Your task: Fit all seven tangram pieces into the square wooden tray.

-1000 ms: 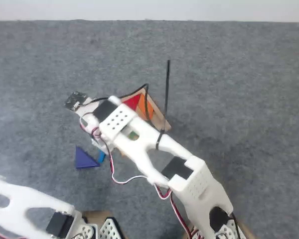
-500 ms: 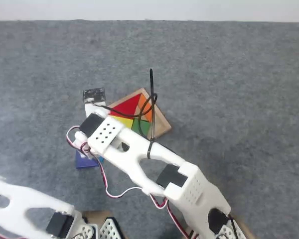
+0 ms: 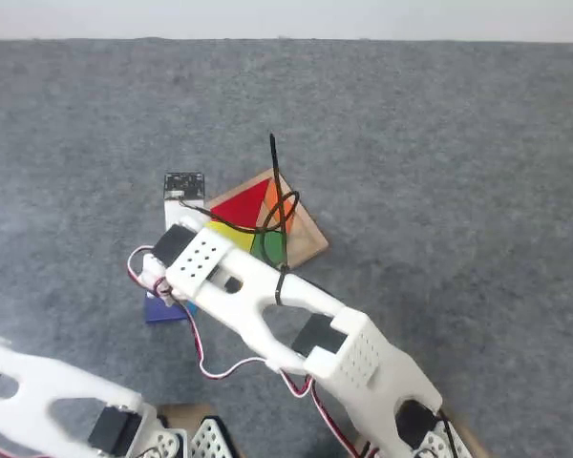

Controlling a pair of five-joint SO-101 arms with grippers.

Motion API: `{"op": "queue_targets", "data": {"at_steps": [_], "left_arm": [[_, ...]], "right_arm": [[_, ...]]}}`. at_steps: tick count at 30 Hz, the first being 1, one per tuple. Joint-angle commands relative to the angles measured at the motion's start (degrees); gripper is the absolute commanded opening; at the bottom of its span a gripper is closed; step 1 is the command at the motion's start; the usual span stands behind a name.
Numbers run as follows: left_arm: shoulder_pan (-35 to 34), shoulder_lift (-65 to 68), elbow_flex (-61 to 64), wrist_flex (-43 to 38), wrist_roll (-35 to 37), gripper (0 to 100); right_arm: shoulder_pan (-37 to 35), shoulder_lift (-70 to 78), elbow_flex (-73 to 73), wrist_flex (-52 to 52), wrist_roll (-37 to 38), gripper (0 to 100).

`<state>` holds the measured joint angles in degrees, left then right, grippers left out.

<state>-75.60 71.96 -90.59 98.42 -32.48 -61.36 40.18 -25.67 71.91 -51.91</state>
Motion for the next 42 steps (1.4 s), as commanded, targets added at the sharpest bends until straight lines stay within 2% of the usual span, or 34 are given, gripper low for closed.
{"op": "queue_targets", "data": {"at_steps": [1,7,15,24,26,31,35,42], "left_arm": [[-0.53,-1.14,-2.07,1.58,-0.70,25],[-0.53,-1.14,-1.98,1.58,-0.70,25],[-0.53,-1.14,-1.98,1.58,-0.70,25],[-1.41,-1.58,-2.07,2.11,-0.70,25],[-1.49,-1.58,-2.07,2.11,-0.70,25],[-1.49,-1.58,-2.07,2.11,-0.70,25],[-1.49,-1.58,-2.07,2.11,-0.70,25],[-1.49,-1.58,-2.07,2.02,-0.79,25]], "right_arm": [[-0.22,0.13,-2.90,-2.77,3.25,26.6],[-0.40,-0.13,-5.98,0.40,4.04,26.3],[-4.44,-0.22,-8.70,3.56,4.04,26.2],[-1.36,3.47,-8.88,2.77,3.87,25.8],[-1.27,4.18,-8.88,2.07,3.96,23.2],[-1.10,4.26,-8.88,1.71,4.22,9.4],[-1.10,4.44,-8.88,1.80,7.91,6.1],[0.66,4.00,-9.23,5.49,8.70,1.6]]}}
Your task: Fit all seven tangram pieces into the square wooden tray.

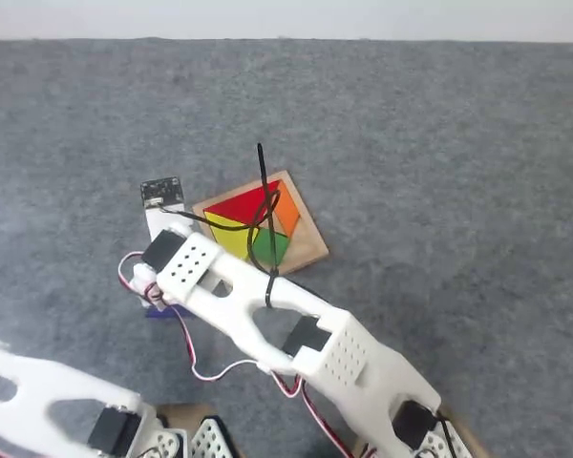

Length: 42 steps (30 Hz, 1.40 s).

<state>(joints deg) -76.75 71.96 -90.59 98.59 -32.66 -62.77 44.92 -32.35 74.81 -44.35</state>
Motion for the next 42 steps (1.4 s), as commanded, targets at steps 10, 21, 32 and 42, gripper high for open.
{"op": "queue_targets", "data": {"at_steps": [10,21,32,42], "left_arm": [[0.18,-1.23,-2.07,1.76,-0.62,25],[0.26,-1.05,-1.89,1.76,-0.53,25],[-0.26,-1.05,-1.98,1.76,-1.67,25],[-0.35,-1.05,-1.80,1.76,-1.58,25]], "right_arm": [[11.38,-13.67,-7.47,26.51,35.69,1.6],[8.92,-22.55,3.60,12.35,30.59,7.1],[7.16,-3.47,-1.14,2.33,28.84,19.0],[2.95,-1.80,-1.93,1.71,23.91,19.3]]}}
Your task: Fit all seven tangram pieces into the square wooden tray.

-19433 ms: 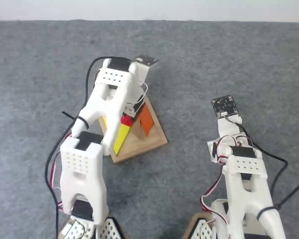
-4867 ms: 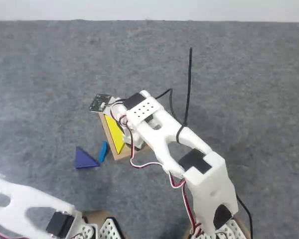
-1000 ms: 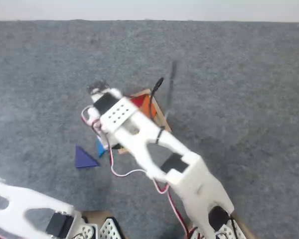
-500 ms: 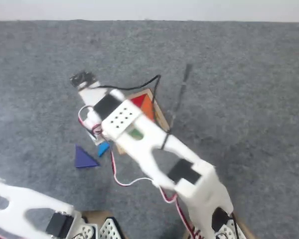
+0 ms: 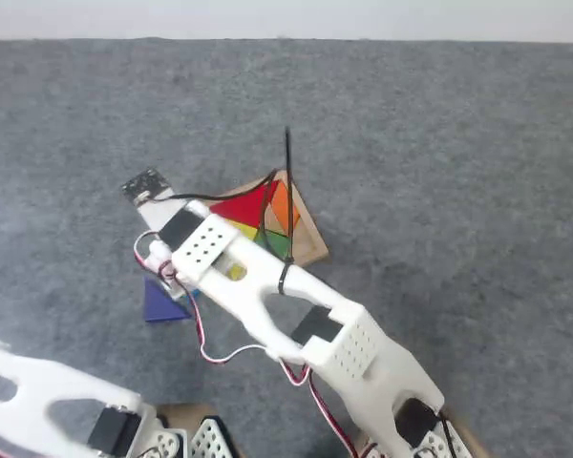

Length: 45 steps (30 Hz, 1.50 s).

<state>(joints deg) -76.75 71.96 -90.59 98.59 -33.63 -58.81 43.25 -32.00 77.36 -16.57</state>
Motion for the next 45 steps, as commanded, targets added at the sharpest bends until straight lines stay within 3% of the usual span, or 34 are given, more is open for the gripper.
{"op": "queue_targets", "data": {"at_steps": [1,11,21,40,45], "left_arm": [[-0.35,-1.05,-1.80,1.76,-0.62,25],[-1.05,-1.05,-1.80,1.76,-0.62,25],[-1.05,-1.05,-1.80,1.76,-0.70,25],[-1.23,-1.05,-1.80,1.85,-0.70,25],[-1.49,-1.05,-1.98,1.85,-0.79,25]], "right_arm": [[-0.92,-0.04,-2.29,-0.84,-5.54,19.3],[-1.10,-0.40,-2.29,-1.45,-14.07,19.4],[-2.15,-1.10,-8.79,4.53,-15.30,19.3],[-1.71,7.43,-11.34,0.57,-15.21,18.9],[-1.10,9.80,-11.43,-1.71,-15.03,9.1]]}}
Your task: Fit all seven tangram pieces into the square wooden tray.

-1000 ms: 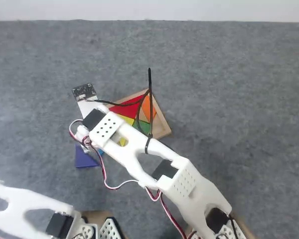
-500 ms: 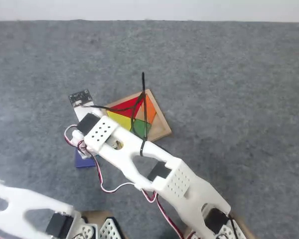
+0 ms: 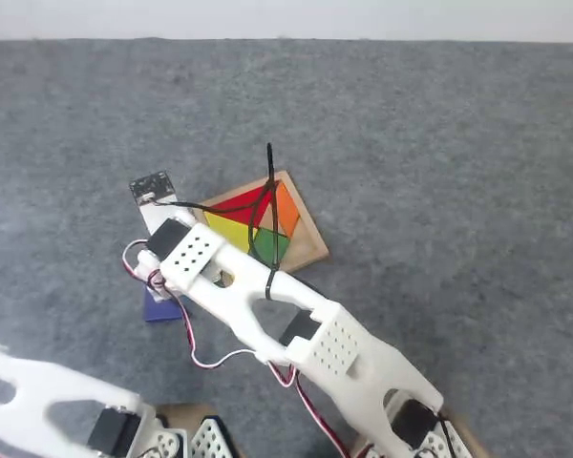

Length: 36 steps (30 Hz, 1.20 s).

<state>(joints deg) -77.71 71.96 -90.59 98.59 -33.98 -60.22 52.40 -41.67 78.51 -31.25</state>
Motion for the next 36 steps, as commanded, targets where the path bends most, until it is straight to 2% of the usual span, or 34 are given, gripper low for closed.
{"op": "queue_targets", "data": {"at_steps": [1,3,9,15,20,25,29,36], "left_arm": [[-0.62,-1.05,-1.98,1.76,-0.44,25],[-0.88,-1.05,-1.98,1.76,-0.44,25],[-1.23,-1.05,-1.98,1.76,-0.53,25],[-1.14,-1.05,-1.98,1.76,-0.53,25],[-1.23,-1.05,-1.98,1.76,-0.53,25],[-1.23,-1.05,-1.98,1.76,-0.53,25],[-1.14,-1.05,-1.98,1.76,-0.53,25],[-1.23,-1.05,-1.98,1.85,-0.53,25]], "right_arm": [[0.66,0.92,-1.76,-3.38,-0.26,7.2],[1.45,1.01,-1.76,-3.65,-0.26,6.7],[2.33,1.19,-1.76,-2.95,-0.18,17.8],[2.15,0.57,-1.67,-1.27,0.70,8.0],[2.95,0.57,-1.76,-0.84,3.52,15.3],[3.38,0.92,-4.92,4.35,13.54,27.5],[3.82,1.19,-9.05,6.11,22.77,30.7],[4.53,1.19,-10.55,4.09,22.68,30.7]]}}
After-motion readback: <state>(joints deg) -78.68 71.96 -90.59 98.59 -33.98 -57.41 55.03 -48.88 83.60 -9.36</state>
